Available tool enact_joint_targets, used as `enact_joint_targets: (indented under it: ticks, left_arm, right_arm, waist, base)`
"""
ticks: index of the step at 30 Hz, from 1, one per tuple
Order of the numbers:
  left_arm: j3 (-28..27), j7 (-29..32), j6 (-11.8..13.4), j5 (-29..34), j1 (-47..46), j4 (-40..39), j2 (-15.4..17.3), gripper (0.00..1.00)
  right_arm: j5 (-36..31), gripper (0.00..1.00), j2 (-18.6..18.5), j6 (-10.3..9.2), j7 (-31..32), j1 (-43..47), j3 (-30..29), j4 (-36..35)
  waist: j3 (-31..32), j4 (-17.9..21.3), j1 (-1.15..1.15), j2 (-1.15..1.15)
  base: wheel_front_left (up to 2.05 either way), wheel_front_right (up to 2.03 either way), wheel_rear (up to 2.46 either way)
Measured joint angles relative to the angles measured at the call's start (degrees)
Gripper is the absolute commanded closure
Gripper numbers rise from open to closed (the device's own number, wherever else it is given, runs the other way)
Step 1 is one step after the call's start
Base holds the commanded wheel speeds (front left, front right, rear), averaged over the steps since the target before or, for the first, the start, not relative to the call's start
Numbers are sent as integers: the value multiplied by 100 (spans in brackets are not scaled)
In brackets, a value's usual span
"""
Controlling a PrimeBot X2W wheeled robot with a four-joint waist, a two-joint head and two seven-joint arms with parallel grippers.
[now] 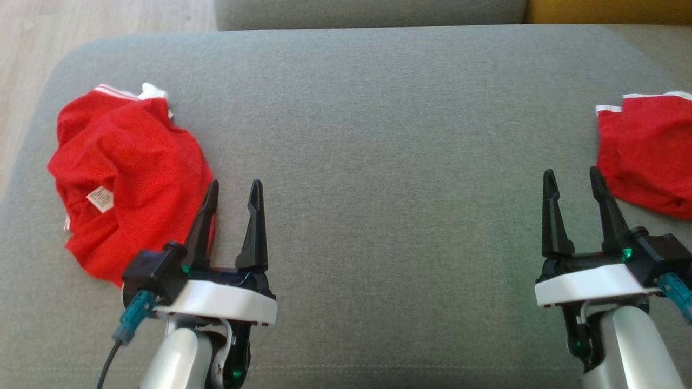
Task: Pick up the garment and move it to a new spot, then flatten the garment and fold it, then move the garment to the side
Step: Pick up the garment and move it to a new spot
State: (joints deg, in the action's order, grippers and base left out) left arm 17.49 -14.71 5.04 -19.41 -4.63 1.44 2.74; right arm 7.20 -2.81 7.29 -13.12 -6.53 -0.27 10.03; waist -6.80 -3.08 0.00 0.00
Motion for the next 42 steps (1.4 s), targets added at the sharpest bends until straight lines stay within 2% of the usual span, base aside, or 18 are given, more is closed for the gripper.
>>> enact_joint_targets:
  ticks: [6,10,18,21,30,36,42]
  left_arm:
    - [-51,0,8,-1,-19,-87,0,0]
    - [-180,1,53,-58,-34,-149,0,0]
    - [-386,1,99,-58,-30,-245,0,0]
    - [-471,0,103,-62,-12,-297,-2,0]
    - [-545,1,109,-91,350,-311,0,0]
    - [-558,1,156,-91,442,-319,2,0]
    - [-621,1,171,-92,442,-333,1,0]
  right_arm:
    - [38,0,0,0,1,1,55,-63]
    - [36,0,1,0,3,0,165,-113]
    - [26,0,1,0,88,1,311,-164]
    - [-22,0,1,0,113,4,389,-185]
    - [-5,0,1,0,155,41,573,-182]
    - [38,0,1,0,155,160,616,-158]
    - [64,0,2,0,156,165,720,-138]
  waist:
    - [-61,-205,0,0]
    - [-101,-485,0,0]
    - [-97,-1228,0,0]
    - [-69,-1621,0,0]
    - [79,-2352,0,0]
    - [202,-2606,0,0]
    - [232,-2568,0,0]
  base:
    - [0,0,0]
    - [0,0,0]
    - [0,0,0]
    - [0,0,0]
    - [0,0,0]
    - [0,0,0]
    - [0,0,0]
